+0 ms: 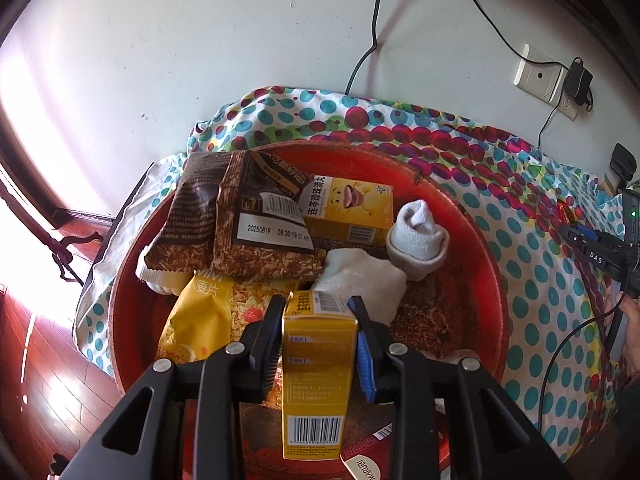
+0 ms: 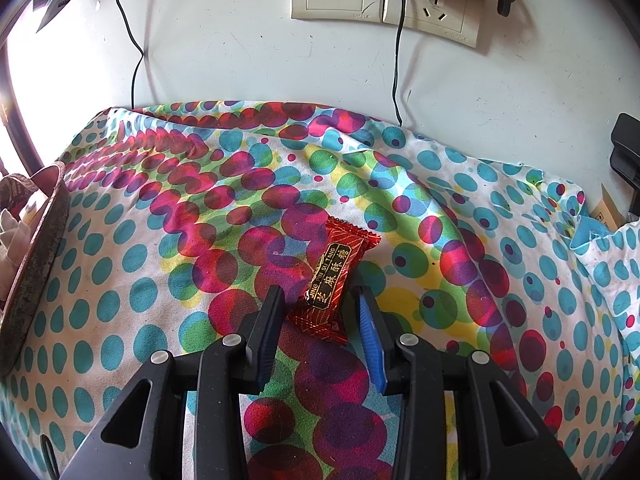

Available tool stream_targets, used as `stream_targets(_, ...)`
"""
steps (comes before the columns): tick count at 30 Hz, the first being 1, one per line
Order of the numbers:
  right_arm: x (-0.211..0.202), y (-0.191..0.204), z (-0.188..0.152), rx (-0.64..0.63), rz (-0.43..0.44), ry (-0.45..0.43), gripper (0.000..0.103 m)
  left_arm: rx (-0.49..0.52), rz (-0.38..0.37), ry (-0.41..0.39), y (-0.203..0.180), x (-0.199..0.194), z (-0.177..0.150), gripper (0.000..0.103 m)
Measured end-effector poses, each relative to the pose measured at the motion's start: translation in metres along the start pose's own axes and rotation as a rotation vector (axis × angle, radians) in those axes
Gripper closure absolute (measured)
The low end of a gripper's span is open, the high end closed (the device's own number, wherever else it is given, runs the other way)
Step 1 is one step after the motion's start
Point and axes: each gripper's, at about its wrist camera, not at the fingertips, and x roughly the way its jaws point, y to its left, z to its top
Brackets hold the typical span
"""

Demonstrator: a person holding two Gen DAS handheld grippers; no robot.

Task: Organize objects
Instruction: 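Open the left gripper to drop the yellow box into the tray, then carry the red candy with the right gripper over the red tray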

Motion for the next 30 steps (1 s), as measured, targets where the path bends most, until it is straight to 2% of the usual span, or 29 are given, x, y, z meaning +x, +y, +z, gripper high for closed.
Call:
stream_targets(8, 0.000, 0.000, 0.000, -0.001, -0.001, -0.001, 0.068, 0.020, -0.026, -0.061, -0.008, -0.012, 0.003, 0.065)
stream_targets(11, -0.001, 0.002, 0.000, -0.003, -0.003, -0.003, 0.078, 0.028, -0.025, -0.054, -0.011, -0.010, 0.003, 0.065)
stream_targets(21, -0.010, 0.000, -0.001, -0.025, -0.028, -0.050, 0.078, 0.028, -0.030, -0.064, -0.012, -0.014, 0.003, 0.064)
stream_targets(30, -0.011, 0.015, 0.000, -0.130, -0.104, -0.095, 0.078, -0.016, -0.048, -0.075, 0.000, -0.018, 0.005, 0.064)
